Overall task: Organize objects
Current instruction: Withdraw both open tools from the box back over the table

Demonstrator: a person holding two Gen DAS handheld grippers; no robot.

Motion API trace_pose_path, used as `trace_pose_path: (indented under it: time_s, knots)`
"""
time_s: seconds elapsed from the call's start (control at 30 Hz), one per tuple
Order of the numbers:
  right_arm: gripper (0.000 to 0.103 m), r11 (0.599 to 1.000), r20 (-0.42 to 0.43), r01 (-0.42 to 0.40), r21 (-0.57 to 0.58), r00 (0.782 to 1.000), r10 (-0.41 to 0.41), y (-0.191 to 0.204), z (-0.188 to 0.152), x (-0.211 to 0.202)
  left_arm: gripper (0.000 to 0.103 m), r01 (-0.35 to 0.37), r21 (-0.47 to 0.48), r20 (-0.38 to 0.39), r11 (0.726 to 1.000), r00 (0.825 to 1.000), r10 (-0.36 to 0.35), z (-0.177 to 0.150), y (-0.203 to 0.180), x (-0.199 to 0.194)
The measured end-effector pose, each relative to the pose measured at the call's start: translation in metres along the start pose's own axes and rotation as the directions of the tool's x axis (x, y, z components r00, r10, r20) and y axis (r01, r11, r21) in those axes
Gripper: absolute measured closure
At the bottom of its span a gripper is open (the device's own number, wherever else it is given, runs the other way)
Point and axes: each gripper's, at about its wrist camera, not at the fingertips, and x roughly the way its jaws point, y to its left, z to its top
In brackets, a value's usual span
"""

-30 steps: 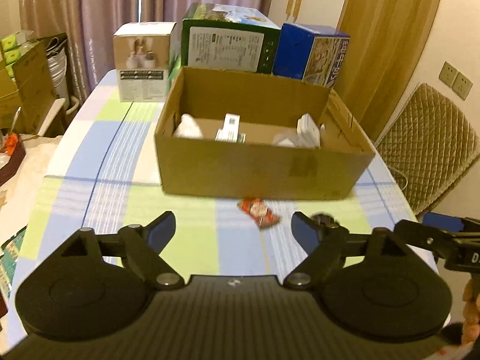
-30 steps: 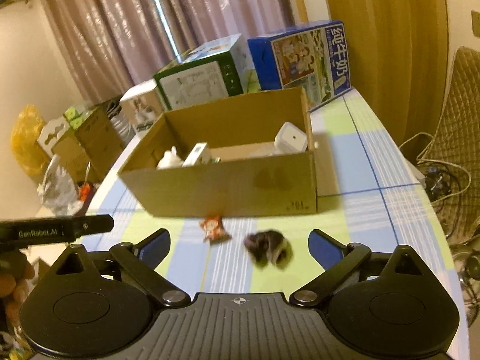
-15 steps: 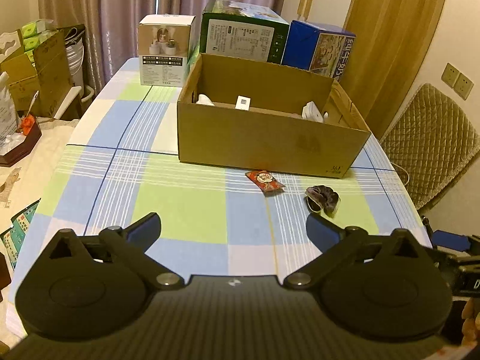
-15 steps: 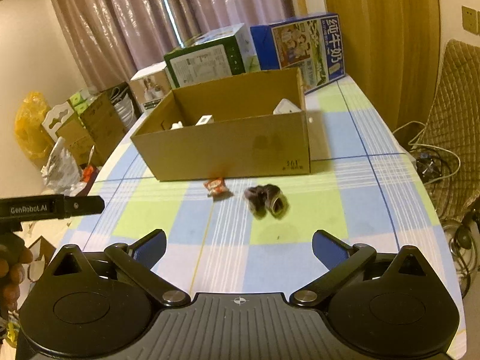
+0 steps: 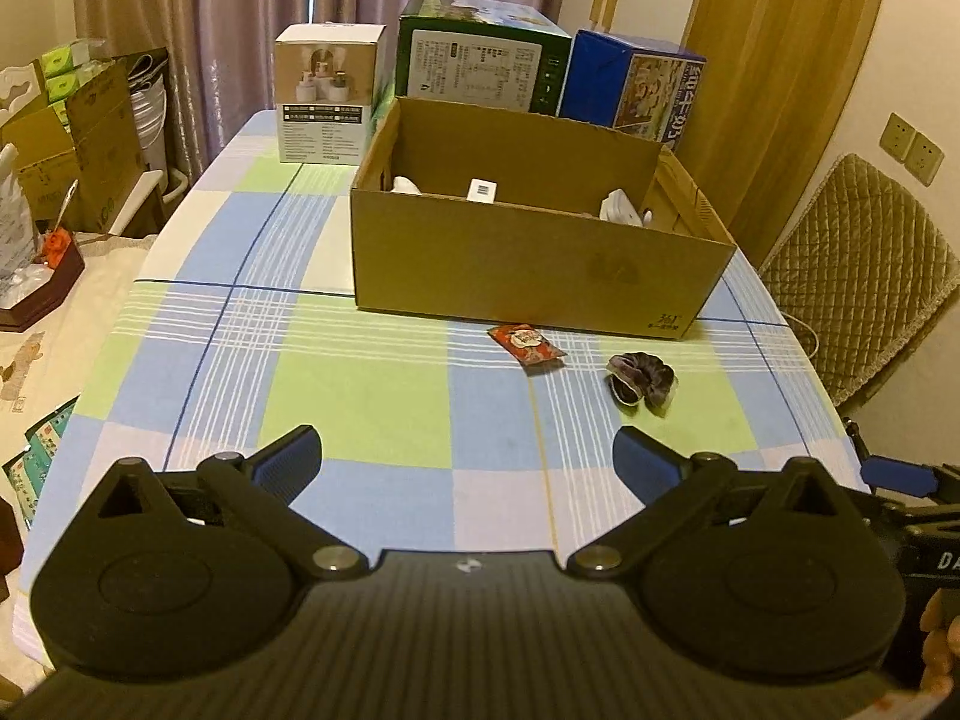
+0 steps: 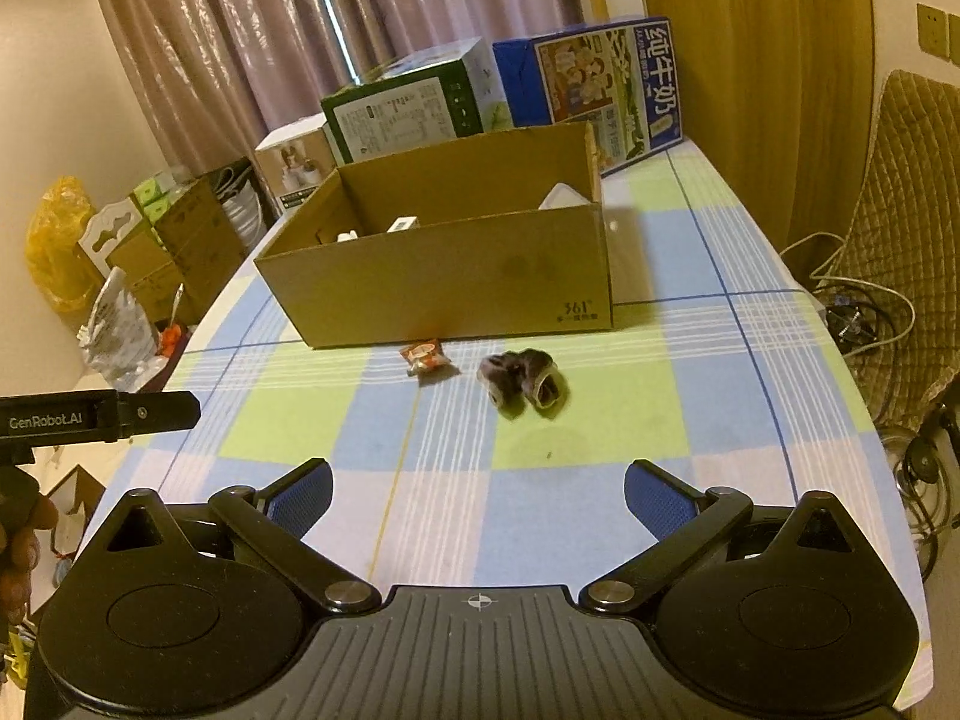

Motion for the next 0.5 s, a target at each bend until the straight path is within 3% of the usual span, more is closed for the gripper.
trace_pose_path:
  time_s: [0.5]
  knots:
    - [0.002, 1.000, -0.016, 0.018, 0.004, 1.000, -0.018, -0.006, -0.001, 0.015, 0.001, 0.013, 0.003, -0.020, 1.000, 1.000, -0.013, -0.004, 0.001, 0.014]
